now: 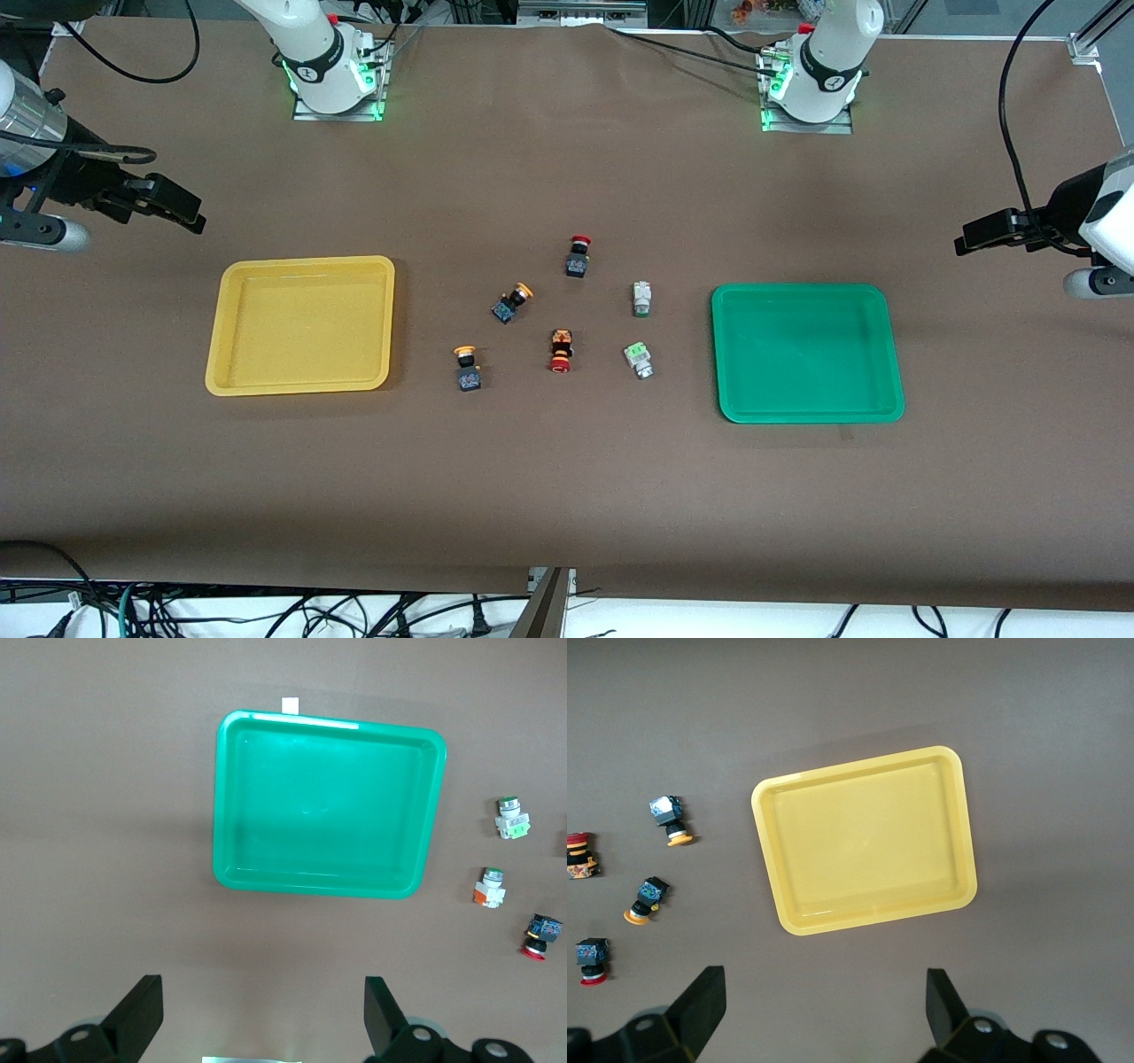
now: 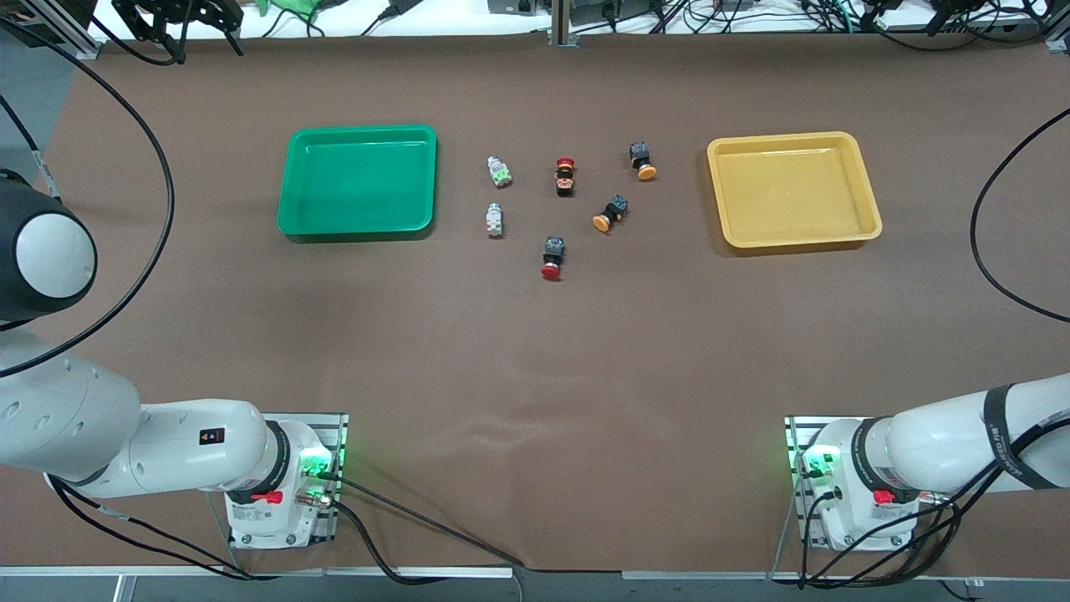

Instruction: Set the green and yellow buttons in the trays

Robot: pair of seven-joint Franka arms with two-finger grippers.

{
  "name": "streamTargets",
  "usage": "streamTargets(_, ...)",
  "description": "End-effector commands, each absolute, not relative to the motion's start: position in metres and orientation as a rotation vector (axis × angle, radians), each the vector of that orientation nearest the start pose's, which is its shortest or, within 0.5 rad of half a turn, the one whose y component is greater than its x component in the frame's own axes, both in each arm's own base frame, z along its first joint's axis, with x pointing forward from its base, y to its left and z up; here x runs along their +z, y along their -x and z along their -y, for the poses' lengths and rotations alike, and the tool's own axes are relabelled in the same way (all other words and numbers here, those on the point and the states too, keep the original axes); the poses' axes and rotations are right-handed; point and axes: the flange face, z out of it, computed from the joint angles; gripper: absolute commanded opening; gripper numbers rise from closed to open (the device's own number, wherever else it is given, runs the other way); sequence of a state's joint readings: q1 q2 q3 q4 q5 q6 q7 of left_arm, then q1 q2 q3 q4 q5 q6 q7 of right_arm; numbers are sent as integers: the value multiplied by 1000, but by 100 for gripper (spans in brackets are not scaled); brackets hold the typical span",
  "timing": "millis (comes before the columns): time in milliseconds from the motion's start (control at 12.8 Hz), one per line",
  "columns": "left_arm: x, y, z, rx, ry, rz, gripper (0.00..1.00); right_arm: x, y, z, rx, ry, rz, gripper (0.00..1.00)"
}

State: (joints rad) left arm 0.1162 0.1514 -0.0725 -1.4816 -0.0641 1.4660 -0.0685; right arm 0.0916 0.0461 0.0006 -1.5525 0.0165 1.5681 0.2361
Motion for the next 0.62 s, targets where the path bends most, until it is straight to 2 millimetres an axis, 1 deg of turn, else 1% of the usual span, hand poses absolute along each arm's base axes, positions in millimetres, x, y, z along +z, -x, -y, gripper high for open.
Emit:
streamTargets(0,568,-593,-30,295,3183,158,100,608,-565,-52,51,3130,-267,100)
streamTargets(78,554,-599,-31,332,3181,159,100,607,-566,-50,61,3136,-282,100)
streamTargets(156,542,-603,-28,364,3177,155,100,612,-567,-54,35,3136,-273,100)
streamTargets(312,544,-604,-25,357,3178,148,100,610,-569,-61,25,3130,-258,100)
streamTargets(391,546,-605,-26,350,3181,150,100,600,-575,-63,38,3119,-253,100)
streamTargets(469,546,-605,-26,351,3183,160,100,568,-591,-64,112,3128,-244,100)
streamTargets(547,545,-605,-24,351,3183,160,100,521,-606,-74,227,3146,-230,100)
